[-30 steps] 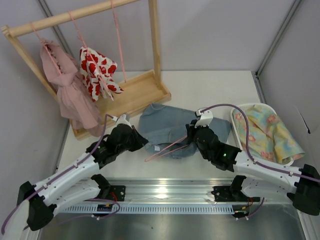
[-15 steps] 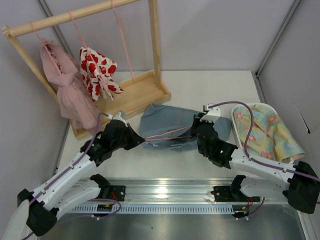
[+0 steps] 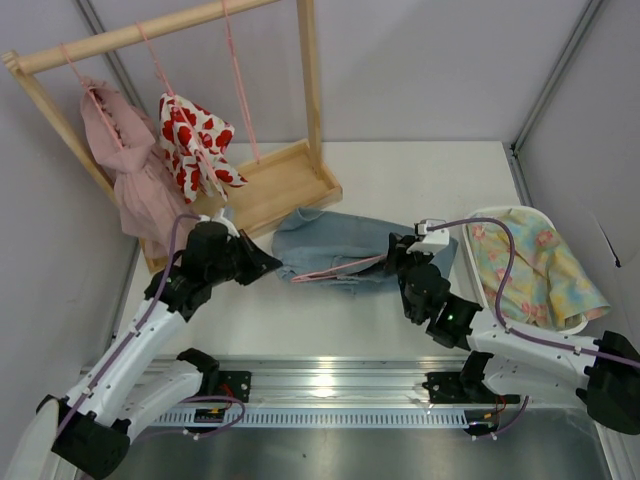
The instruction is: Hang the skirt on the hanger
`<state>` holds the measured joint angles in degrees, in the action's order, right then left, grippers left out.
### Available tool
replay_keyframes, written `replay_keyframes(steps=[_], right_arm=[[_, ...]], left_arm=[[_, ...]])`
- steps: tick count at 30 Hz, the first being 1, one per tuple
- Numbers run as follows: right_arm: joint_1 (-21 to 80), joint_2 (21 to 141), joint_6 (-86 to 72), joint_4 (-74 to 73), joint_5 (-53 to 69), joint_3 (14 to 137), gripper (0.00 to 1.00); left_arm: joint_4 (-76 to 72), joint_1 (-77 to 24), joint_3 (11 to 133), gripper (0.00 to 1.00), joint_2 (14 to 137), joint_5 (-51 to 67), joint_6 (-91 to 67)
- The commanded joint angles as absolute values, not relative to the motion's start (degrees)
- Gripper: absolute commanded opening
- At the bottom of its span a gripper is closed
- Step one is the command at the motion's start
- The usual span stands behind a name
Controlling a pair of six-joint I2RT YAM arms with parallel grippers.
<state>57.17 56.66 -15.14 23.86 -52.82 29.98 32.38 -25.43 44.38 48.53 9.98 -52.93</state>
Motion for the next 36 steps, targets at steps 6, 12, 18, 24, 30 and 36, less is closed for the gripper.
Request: replay_keyframes(steps=[6, 12, 18, 24, 30, 36], right_arm=[[57.7, 56.9, -8.6, 27.5, -59.1, 28.0, 0.0], [59.5, 64.0, -5.0, 33.7, -63.8, 28.7, 0.0], [60.7, 69.0, -3.5, 40.9, -70.2, 29.0, 0.0], [56.4, 69.3, -7.6, 39.3, -74.4, 32.5, 0.0], [51.0, 69.2, -2.0, 46.6, -71.7, 33.8, 0.0], [52.4, 72.4, 3.6, 54.4, -68.4, 34.0, 0.0]], left_arm=[[32.2, -22.2, 49.5, 0.0, 49.1, 14.9, -53.0], [34.1, -21.6, 54.1, 0.0, 49.4, 14.9, -52.7], [36.4, -20.8, 56.5, 0.0, 49.1, 14.8, -52.9], [38.7, -19.5, 55.9, 0.0, 47.6, 14.2, -53.1], [38.1, -18.8, 54.9, 0.0, 46.2, 16.2, -55.5], [35.8, -18.8, 55.9, 0.0, 46.2, 19.6, -58.5]])
